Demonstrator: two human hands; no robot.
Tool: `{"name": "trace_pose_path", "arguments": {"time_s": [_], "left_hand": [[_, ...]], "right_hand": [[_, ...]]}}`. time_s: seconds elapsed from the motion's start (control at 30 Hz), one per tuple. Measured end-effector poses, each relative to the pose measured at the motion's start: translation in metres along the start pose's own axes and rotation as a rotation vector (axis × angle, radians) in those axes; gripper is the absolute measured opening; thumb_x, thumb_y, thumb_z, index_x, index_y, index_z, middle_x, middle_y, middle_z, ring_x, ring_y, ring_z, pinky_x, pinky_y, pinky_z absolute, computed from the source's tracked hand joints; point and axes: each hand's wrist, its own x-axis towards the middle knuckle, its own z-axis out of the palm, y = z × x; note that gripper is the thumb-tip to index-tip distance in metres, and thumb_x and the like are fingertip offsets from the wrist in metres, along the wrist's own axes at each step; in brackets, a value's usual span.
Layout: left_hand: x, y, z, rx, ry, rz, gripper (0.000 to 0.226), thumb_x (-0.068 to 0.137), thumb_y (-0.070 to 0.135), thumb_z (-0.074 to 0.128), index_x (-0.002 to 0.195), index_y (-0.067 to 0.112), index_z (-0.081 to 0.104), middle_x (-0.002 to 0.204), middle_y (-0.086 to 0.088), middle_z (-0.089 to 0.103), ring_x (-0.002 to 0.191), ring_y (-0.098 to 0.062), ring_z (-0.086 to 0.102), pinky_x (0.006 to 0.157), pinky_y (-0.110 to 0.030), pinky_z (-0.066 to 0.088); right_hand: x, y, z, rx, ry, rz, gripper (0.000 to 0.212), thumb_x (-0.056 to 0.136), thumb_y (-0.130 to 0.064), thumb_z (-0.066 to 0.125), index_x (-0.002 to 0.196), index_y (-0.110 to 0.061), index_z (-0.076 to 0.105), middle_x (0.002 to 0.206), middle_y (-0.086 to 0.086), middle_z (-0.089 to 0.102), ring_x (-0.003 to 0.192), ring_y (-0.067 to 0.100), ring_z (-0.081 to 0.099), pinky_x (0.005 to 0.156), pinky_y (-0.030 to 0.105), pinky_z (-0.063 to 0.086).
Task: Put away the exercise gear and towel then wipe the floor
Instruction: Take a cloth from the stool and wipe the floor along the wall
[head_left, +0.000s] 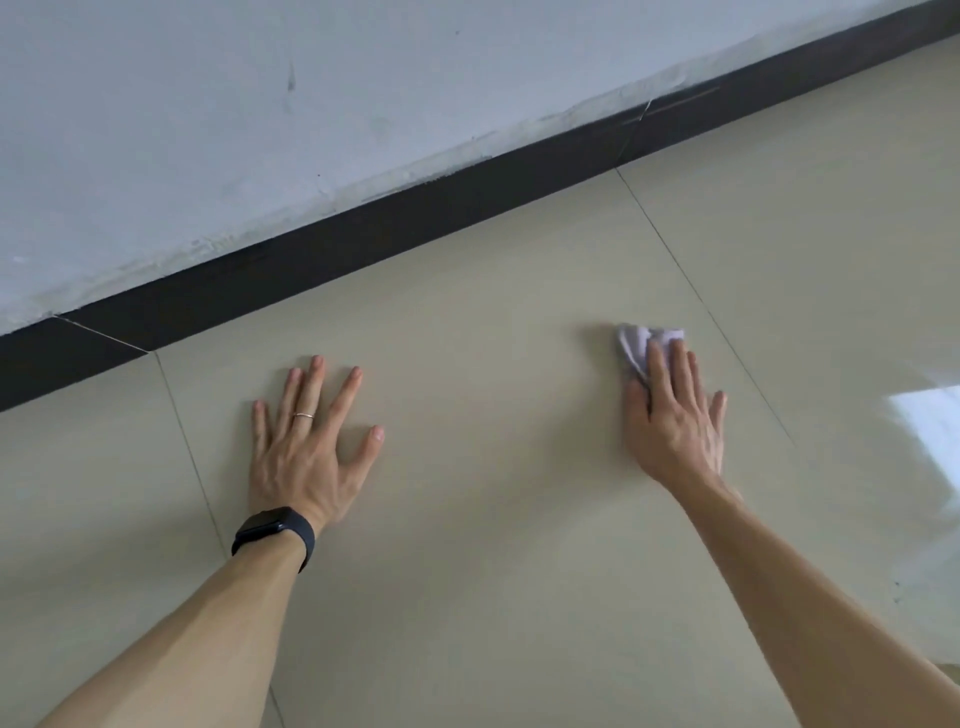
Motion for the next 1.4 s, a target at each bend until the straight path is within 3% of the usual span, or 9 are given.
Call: {"name": "trace_pose_path", "arguments": {"time_s": [0.1,0.27,0.37,0.6,0.83,1.03,1.1,1.23,1.4], "left_hand": [[0.001,0.0,0.0,0.012,-0.01,-0.005,0.071,0.088,0.068,0.026,0.154,0.045,0.012,0.165,0.008,-0.001,0.152,-0.018,0.005,0.121,-0.053,0.006],[0.003,0.002,-0.005,0.034,-0.035,-0.004,0.071,0.088,0.066,0.025,0.154,0.044,0.012,0.165,0.008,-0.003,0.152,-0.017,0.004,0.121,-0.052,0.006],[0.004,0.003,-0.007,0.028,-0.05,-0.007,0.07,0.089,0.065,0.026,0.154,0.044,0.012,0.165,0.009,-0.004,0.152,-0.016,0.001,0.121,-0.053,0.006],[0.005,0.0,-0.005,0.037,-0.059,0.001,0.07,0.09,0.066,0.026,0.154,0.045,0.007,0.165,0.007,-0.005,0.152,-0.017,-0.002,0.12,-0.055,0.007],[0.005,-0.001,-0.006,0.068,-0.072,0.0,0.071,0.09,0.066,0.025,0.155,0.043,0.008,0.166,0.005,-0.004,0.152,-0.02,0.0,0.12,-0.056,0.01],[0.007,0.001,-0.005,0.056,-0.072,-0.007,0.072,0.088,0.066,0.028,0.155,0.043,0.011,0.166,0.004,-0.002,0.152,-0.02,0.003,0.119,-0.057,0.01],[0.007,0.001,-0.005,0.057,-0.083,-0.005,0.072,0.088,0.066,0.029,0.155,0.043,0.011,0.166,0.004,-0.002,0.152,-0.021,0.003,0.119,-0.057,0.009],[0.007,0.0,-0.006,0.069,-0.098,-0.007,0.073,0.088,0.067,0.027,0.155,0.043,0.009,0.166,0.004,-0.004,0.152,-0.02,0.0,0.12,-0.056,0.007],[0.007,0.0,-0.004,0.072,-0.072,0.003,0.073,0.088,0.066,0.028,0.155,0.041,0.013,0.166,0.003,0.0,0.152,-0.021,0.003,0.119,-0.056,0.008]], "right_hand": [[0.013,-0.036,0.009,0.11,0.025,0.236,0.057,0.104,-0.043,0.022,0.158,-0.033,0.006,0.167,0.001,-0.004,0.153,0.018,-0.006,0.121,0.054,-0.001],[-0.022,-0.074,0.037,-0.163,-0.104,-0.739,0.052,0.105,-0.038,0.027,0.156,-0.034,0.019,0.166,-0.004,0.009,0.153,0.015,0.005,0.12,0.049,0.015],[0.026,-0.064,0.018,-0.253,-0.125,-0.951,0.052,0.105,-0.038,0.029,0.156,-0.035,0.02,0.165,-0.005,0.013,0.152,0.014,0.012,0.12,0.049,0.021],[0.124,-0.097,-0.003,0.1,0.027,0.106,0.055,0.103,-0.031,0.024,0.157,-0.03,0.011,0.167,0.003,0.0,0.153,0.022,-0.004,0.12,0.058,0.004],[0.116,-0.118,0.008,-0.173,-0.122,-0.92,0.051,0.106,-0.032,0.03,0.156,-0.034,0.021,0.165,-0.007,0.014,0.152,0.015,0.011,0.122,0.05,0.013],[0.199,-0.135,-0.017,0.071,0.073,0.11,0.06,0.102,-0.026,0.026,0.158,-0.017,0.009,0.166,0.008,0.002,0.153,0.025,0.001,0.119,0.055,0.007],[0.192,-0.168,-0.009,0.116,0.023,0.204,0.061,0.102,-0.027,0.024,0.158,-0.012,0.005,0.166,0.009,-0.003,0.153,0.024,-0.004,0.119,0.053,0.005],[0.111,-0.195,0.038,0.014,0.088,-0.306,0.058,0.1,-0.025,0.034,0.155,-0.009,0.021,0.164,0.015,0.015,0.152,0.029,0.012,0.117,0.057,0.015],[0.049,-0.185,0.052,-0.253,-0.223,-1.211,0.069,0.096,-0.019,0.046,0.157,-0.029,0.015,0.166,-0.004,0.011,0.152,0.015,0.009,0.122,0.052,0.012]]}}
